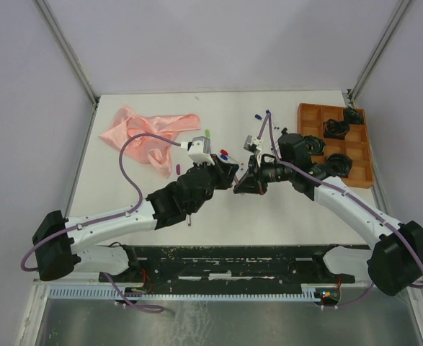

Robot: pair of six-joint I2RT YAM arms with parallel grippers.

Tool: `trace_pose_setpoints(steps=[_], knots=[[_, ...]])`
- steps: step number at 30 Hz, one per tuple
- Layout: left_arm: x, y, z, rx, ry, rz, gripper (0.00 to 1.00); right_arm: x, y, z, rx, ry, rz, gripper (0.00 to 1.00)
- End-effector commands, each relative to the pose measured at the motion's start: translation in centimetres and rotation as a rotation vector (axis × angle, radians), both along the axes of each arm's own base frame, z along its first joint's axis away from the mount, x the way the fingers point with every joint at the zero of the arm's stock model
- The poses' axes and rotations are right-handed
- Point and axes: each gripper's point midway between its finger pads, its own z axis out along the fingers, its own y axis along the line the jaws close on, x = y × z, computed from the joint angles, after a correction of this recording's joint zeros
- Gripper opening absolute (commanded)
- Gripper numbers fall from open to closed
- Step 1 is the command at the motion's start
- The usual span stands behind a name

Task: Open the pen caps
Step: Open the pen cap from the pen, then place the pen cap at the center of the board.

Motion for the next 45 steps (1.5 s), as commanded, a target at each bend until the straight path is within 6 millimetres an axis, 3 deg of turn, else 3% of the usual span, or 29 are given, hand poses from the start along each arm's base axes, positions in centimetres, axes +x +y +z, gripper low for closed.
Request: trace_pose_setpoints(steps=[1,4,12,15,24,30,33,35,37,43,45], knots=[[0.5,-0.1,2.5,-0.066,-0.032,0.013,0.03,0.8,0.7,2.1,0.041,-0.062,0.013,0.0],[1.8,1.2,3.7,-0.068,-0.071,0.047,0.03,0.7,0.9,1.9,0.049,-0.039,0.013,0.0],[9.3,9.1,10.4,-0.192,-0.194,0.196,0.03,0.6,2.3,-0.1,0.058,0.037,0.018,0.0],[11.2,10.3,12.0,-0.184,-0.218,0.235,0.03,0.5,2.9,-1.3,0.043,0.084,0.019,0.0],[13.1,13.6,11.2,-0.182,-0.222,0.333,0.03,0.7,4.0,-3.4,0.002,0.179,0.009,0.0],[14.5,16.5,15.0,-0.193,-0.287,0.397,0.03,0.5,4.5,-4.3,-0.033,0.213,0.018,0.0],[14.8,17.0,15.9,-0.182,-0.296,0.386,0.03,0.5,4.3,-3.9,-0.04,0.189,0.026,0.0],[14.5,16.8,14.7,-0.152,-0.273,0.368,0.03,0.5,4.1,-3.3,-0.041,0.155,0.033,0.0],[14.1,16.4,11.6,-0.101,-0.219,0.328,0.03,0.6,3.6,-2.5,-0.036,0.113,0.039,0.0],[12.0,16.2,-4.0,0.071,0.075,0.266,0.03,1.0,1.8,-0.8,-0.077,0.004,0.056,0.0],[11.4,16.4,-8.2,0.132,0.165,0.264,0.03,1.2,1.4,-0.5,-0.078,-0.025,0.046,0.0]])
